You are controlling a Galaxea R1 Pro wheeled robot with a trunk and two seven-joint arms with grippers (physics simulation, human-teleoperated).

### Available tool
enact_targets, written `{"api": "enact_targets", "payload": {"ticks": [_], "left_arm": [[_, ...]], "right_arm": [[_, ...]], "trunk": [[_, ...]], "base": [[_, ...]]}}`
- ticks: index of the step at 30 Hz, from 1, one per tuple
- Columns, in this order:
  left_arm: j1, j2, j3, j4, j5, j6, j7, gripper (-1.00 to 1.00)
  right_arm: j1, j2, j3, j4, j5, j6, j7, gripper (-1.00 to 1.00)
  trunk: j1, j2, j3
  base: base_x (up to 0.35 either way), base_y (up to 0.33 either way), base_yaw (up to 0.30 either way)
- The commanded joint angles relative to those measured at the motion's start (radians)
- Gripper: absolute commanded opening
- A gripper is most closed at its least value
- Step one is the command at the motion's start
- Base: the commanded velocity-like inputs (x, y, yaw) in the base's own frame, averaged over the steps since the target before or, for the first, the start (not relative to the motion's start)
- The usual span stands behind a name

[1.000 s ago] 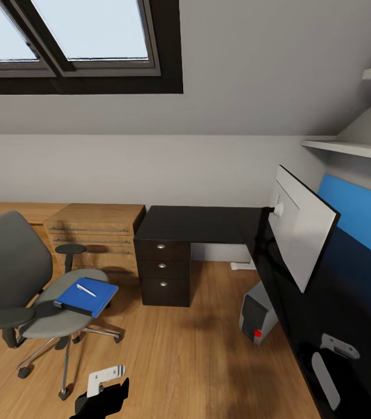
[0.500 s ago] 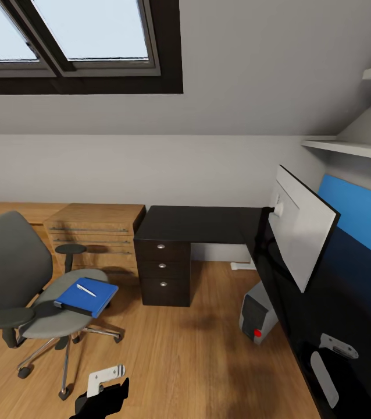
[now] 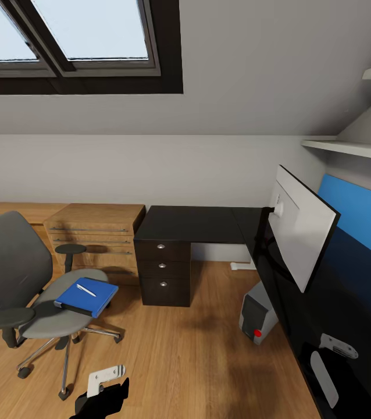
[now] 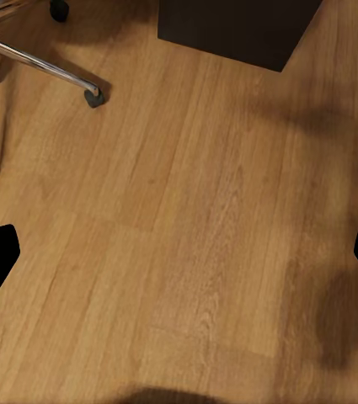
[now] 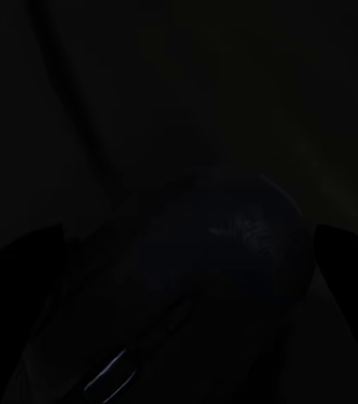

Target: In the bedroom, organize the workspace by keeping the computer under the desk, ensuring the monitor is on the desk, placing the keyboard on the desk next to the monitor, placing the mouse on the desk next to the keyboard, moving the folder from the swivel chair onto the desk next to the mouse, stacking the notebook on top of the folder with the pen on top of the notebook, and positioning the swivel chair next to the desk.

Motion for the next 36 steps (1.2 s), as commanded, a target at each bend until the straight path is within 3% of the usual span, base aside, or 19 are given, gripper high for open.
{"api": "enact_targets", "payload": {"ticks": [1,20,24,28,29,36], "left_arm": [[0.0,-0.001,0.0,-0.002,0.009,0.004,0.005,1.0],[0.0,-0.001,0.0,-0.002,0.009,0.004,0.005,1.0],[0.0,-0.001,0.0,-0.002,0.009,0.004,0.005,1.0],[0.0,-0.001,0.0,-0.002,0.009,0.004,0.005,1.0],[0.0,0.0,0.0,-0.002,0.009,0.004,0.005,1.0],[0.0,0.001,0.0,-0.002,0.009,0.004,0.005,1.0]], "right_arm": [[0.0,0.0,0.001,-0.001,-0.015,0.002,-0.008,-1.0],[0.0,0.0,0.001,-0.013,-0.014,0.001,-0.009,-1.0],[0.0,0.003,0.002,-0.083,-0.015,0.003,-0.009,-1.0],[0.005,0.022,0.003,-0.187,-0.015,0.006,-0.009,-1.0],[0.007,0.041,0.004,-0.216,-0.015,0.008,-0.01,-1.0],[0.012,0.08,0.006,-0.29,-0.015,0.04,-0.011,-1.0]], "trunk": [[0.0,-0.001,-0.001],[0.0,-0.001,-0.001],[0.0,-0.001,-0.001],[0.0,-0.001,-0.001],[0.0,-0.001,-0.001],[0.0,-0.001,-0.001]], "base": [[0.0,0.0,0.0],[0.0,0.0,0.0],[0.0,0.0,0.0],[0.0,0.0,0.0],[0.0,0.0,0.0],[0.0,0.0,0.0]]}}
